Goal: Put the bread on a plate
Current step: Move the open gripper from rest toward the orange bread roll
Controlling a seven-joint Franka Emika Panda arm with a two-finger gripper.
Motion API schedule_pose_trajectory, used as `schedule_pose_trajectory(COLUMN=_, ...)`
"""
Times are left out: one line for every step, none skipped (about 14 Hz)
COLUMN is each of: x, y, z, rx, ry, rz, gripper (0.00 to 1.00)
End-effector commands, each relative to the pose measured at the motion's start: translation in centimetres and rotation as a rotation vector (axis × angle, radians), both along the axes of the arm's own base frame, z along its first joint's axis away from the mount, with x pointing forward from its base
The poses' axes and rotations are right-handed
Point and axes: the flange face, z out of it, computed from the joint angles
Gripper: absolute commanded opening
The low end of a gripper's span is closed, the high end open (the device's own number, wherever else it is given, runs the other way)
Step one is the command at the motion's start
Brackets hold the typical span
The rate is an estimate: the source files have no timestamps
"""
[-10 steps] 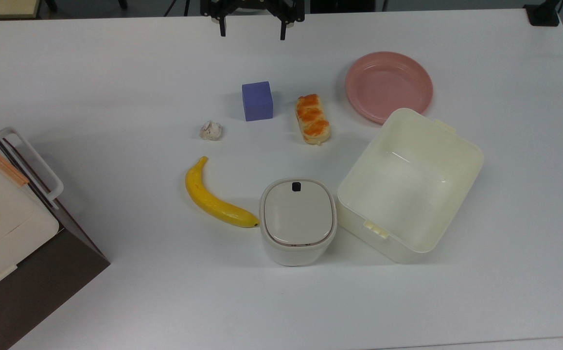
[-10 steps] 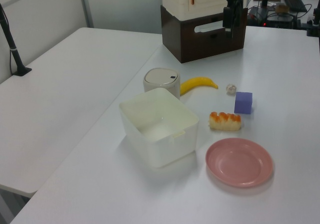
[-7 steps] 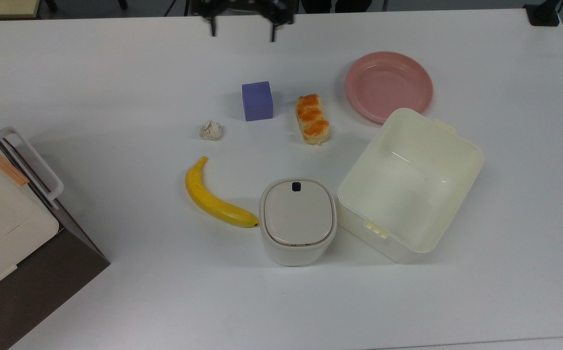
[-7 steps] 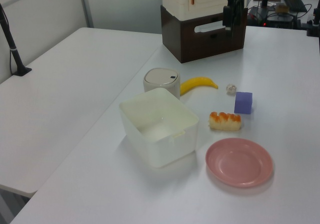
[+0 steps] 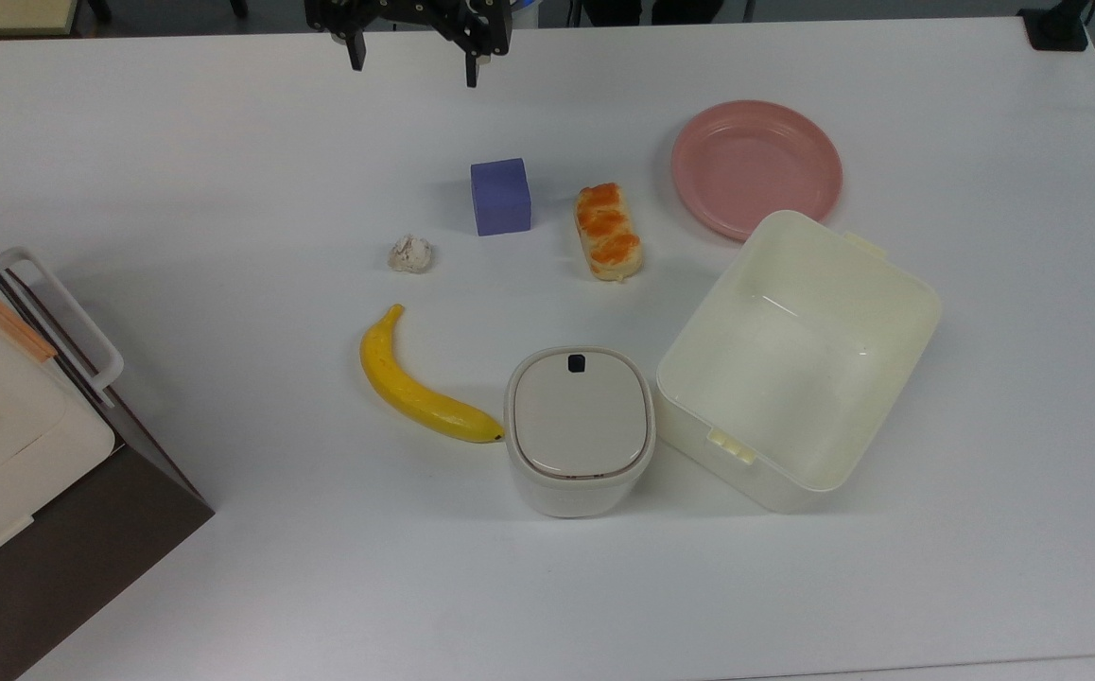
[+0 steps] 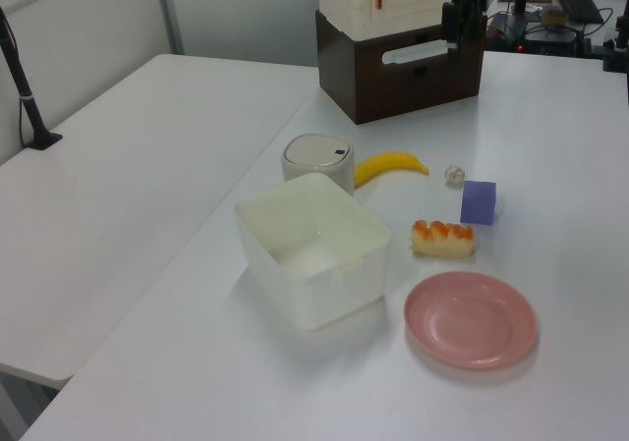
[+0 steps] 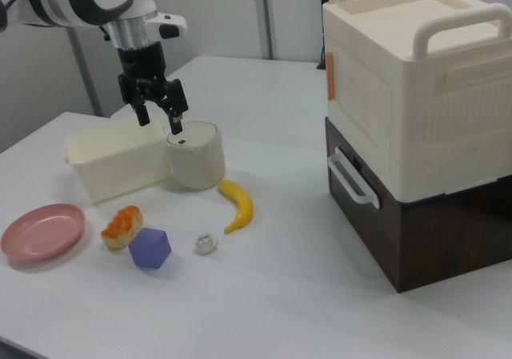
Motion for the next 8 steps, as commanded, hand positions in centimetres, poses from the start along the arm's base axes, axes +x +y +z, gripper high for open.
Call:
schedule_pose_trajectory(x=-0.24, y=-0.46, z=0.23, rx=-0.008, ry=0.014, rz=0.017, gripper=1.00)
schedule_pose_trajectory(x=-0.24, y=-0.39, z=0.23, rx=-0.008, ry=0.014, rz=0.018, gripper=1.00)
schedule_pose_trajectory(x=-0.24, y=-0.22, z=0.23, rx=-0.008, ry=0.014, rz=0.021, gripper=1.00)
schedule_pose_trajectory(x=-0.24, y=-0.05, z=0.23, rx=-0.008, ry=0.014, rz=0.024, gripper=1.00)
schedule_pose_trajectory(x=-0.24, y=0.04, z=0.15, rx=-0.007, ry=0.016, rz=0.033, gripper=1.00)
schedule_pose_trajectory(x=-0.24, y=0.06, z=0.15, rx=-0.005, ry=0.017, rz=0.049, gripper=1.00)
schedule_pose_trajectory(x=-0.20, y=0.06, z=0.06, rx=-0.004, ry=0.019, rz=0.065, gripper=1.00)
schedule_pose_trajectory(x=-0.20, y=0.09, z=0.13, rx=-0.001, ry=0.018, rz=0.079, gripper=1.00)
